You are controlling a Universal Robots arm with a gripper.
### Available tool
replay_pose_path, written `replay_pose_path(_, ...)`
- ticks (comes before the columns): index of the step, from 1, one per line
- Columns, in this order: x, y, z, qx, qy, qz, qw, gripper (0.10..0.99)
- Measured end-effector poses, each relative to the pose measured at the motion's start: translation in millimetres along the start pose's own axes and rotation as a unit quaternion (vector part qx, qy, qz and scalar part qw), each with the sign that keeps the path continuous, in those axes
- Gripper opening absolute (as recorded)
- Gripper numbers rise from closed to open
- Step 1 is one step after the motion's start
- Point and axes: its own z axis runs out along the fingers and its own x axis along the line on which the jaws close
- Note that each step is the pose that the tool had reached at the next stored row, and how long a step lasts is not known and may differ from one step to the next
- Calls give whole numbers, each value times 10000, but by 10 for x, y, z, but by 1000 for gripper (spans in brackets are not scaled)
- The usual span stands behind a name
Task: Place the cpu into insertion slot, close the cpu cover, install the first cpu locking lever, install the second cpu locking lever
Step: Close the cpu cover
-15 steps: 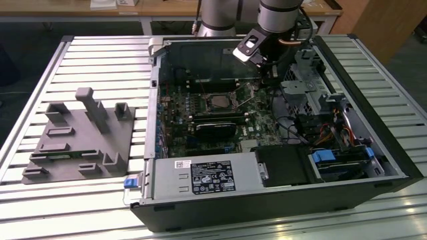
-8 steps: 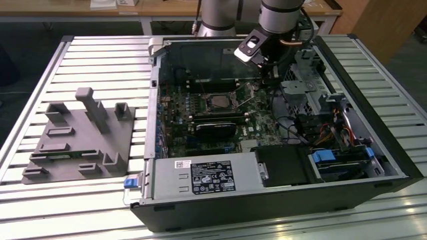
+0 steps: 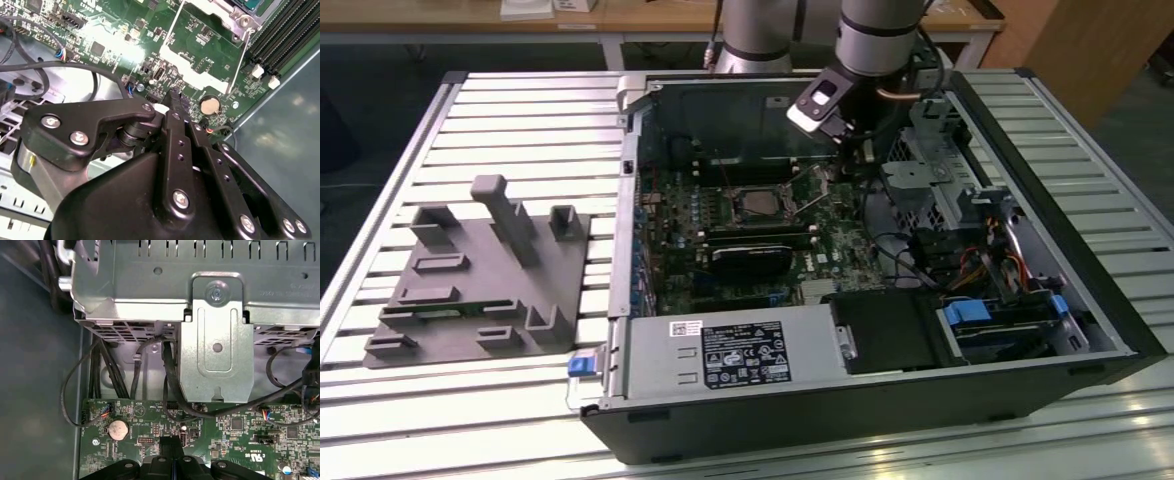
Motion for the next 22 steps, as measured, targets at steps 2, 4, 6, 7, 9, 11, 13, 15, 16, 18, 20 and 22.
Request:
replay_pose_path(2,0,-2,23,24,0,0,10000,106)
replay_pose_path(4,-1,-3,45,48,0,1,10000,106)
replay_pose_path(6,-1,-9,62,60,0,2,10000,106)
replay_pose_path(7,-1,-13,69,64,1,2,10000,106)
replay_pose_path(9,-1,-18,75,67,1,1,10000,106)
replay_pose_path(11,-2,-18,76,68,0,1,10000,106)
replay_pose_path(13,-1,-18,77,69,1,1,10000,106)
replay_pose_path(15,-1,-9,80,149,3,3,9999,106)
replay_pose_path(16,-1,-3,81,216,3,4,9998,106)
replay_pose_path(18,-2,10,83,383,5,7,9993,106)
replay_pose_path(20,-1,14,84,449,5,7,9990,106)
replay_pose_path(22,-2,14,83,451,4,8,9990,106)
